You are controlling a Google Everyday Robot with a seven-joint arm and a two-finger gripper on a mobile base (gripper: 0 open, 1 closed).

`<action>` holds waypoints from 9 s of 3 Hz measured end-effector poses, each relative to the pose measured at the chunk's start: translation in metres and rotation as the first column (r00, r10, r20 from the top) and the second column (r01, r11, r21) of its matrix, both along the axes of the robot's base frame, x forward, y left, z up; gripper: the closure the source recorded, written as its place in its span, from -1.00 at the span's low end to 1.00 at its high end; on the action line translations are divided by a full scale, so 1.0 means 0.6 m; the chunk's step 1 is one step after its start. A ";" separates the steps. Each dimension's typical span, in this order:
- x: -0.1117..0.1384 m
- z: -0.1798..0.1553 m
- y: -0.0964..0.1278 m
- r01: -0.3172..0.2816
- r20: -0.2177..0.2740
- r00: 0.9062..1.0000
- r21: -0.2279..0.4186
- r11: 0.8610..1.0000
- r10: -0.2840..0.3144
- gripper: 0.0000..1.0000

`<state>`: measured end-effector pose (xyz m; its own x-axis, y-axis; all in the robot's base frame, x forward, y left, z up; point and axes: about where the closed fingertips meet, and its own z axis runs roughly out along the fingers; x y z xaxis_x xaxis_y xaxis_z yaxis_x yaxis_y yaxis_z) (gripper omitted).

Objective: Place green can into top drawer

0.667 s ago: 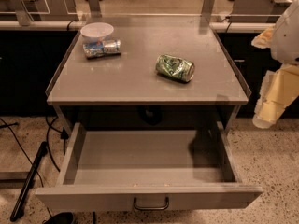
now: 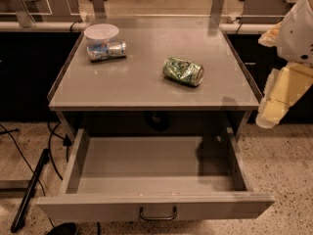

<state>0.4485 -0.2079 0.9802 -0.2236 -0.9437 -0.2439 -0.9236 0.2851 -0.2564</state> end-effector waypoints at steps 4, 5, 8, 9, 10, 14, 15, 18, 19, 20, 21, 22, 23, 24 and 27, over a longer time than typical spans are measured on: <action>0.100 -0.010 0.071 0.189 0.008 0.981 0.166 0.968 -0.193 -1.00; 0.123 -0.026 0.076 0.222 0.039 0.972 0.171 0.960 -0.232 -1.00; 0.244 -0.088 0.151 0.206 0.106 0.966 0.241 0.948 -0.237 -1.00; 0.279 -0.113 0.162 0.220 0.096 0.963 0.267 0.938 -0.253 -1.00; 0.305 -0.133 0.166 0.231 0.099 0.958 0.291 0.929 -0.269 -1.00; 0.399 -0.217 0.175 0.289 0.003 0.953 0.277 0.916 -0.302 -1.00; 0.403 -0.235 0.170 0.311 -0.038 0.949 0.263 0.913 -0.313 -1.00; 0.397 -0.244 0.170 0.310 -0.055 0.950 0.262 0.914 -0.307 0.60; 0.374 -0.212 0.173 0.281 -0.036 0.958 0.281 0.917 -0.283 1.00; 0.337 -0.177 0.159 0.193 -0.015 0.980 0.333 0.923 -0.199 1.00; 0.290 -0.165 0.122 0.070 -0.037 0.997 0.376 0.924 -0.061 1.00; 0.283 -0.168 0.123 -0.002 -0.013 1.000 0.353 0.936 0.007 1.00; 0.276 -0.165 0.124 -0.016 -0.013 1.000 0.359 0.933 0.022 1.00; 0.222 -0.146 0.101 -0.054 0.012 0.999 0.359 0.932 0.053 1.00; 0.089 -0.226 0.118 -0.166 0.056 0.986 0.325 0.931 0.157 1.00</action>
Offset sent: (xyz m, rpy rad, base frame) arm 0.0565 0.0439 -0.0073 0.1840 0.0036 -0.1422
